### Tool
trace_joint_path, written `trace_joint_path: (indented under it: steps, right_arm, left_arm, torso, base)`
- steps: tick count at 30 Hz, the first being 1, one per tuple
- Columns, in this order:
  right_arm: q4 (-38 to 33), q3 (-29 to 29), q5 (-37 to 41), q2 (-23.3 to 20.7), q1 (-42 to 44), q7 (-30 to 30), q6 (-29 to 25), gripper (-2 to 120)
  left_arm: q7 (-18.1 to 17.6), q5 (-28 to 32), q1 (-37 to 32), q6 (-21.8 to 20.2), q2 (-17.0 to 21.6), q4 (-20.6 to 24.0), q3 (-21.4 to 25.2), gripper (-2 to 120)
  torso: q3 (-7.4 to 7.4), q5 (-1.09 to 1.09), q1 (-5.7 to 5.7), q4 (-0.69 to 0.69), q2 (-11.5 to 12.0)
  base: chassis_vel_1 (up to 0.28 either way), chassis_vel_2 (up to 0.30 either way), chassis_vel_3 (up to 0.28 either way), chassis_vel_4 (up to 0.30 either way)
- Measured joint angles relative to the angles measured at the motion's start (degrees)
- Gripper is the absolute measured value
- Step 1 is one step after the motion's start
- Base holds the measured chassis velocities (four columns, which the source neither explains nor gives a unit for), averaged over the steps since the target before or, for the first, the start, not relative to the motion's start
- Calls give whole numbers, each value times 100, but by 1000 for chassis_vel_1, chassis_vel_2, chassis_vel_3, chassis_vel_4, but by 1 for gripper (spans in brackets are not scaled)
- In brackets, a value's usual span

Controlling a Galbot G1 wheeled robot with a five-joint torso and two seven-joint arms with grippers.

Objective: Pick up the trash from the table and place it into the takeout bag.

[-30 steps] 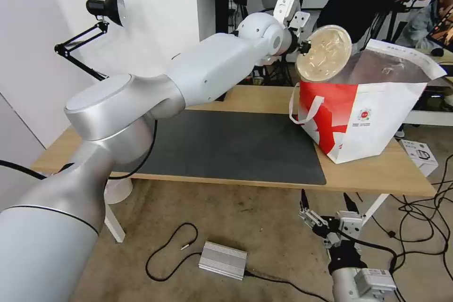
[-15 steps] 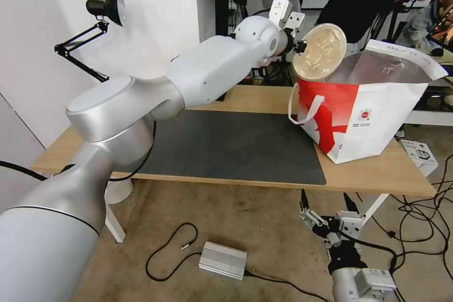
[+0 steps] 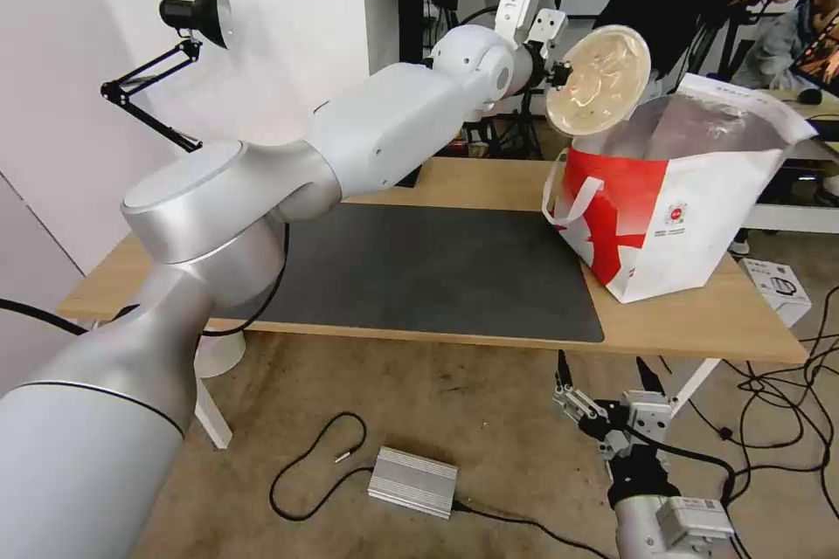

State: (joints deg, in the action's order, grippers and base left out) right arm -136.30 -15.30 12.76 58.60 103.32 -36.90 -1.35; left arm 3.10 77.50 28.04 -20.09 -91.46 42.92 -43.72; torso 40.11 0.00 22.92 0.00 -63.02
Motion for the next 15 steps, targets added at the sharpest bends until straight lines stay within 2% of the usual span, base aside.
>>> trace_joint_path:
  steps: [2,15]
  right_arm:
    - [0,0,0,0,0,0,0,100]
    - [0,0,0,0,-1,0,0,100]
  left_arm:
    - [100,216,-19,180,-2,61,31,0]
    - [282,537,-118,553,-6,196,-31,0]
  torso:
    - [0,0,0,-1,0]
    - [0,0,0,0,0]
  base:
    - [0,0,0,0]
    - [0,0,0,0]
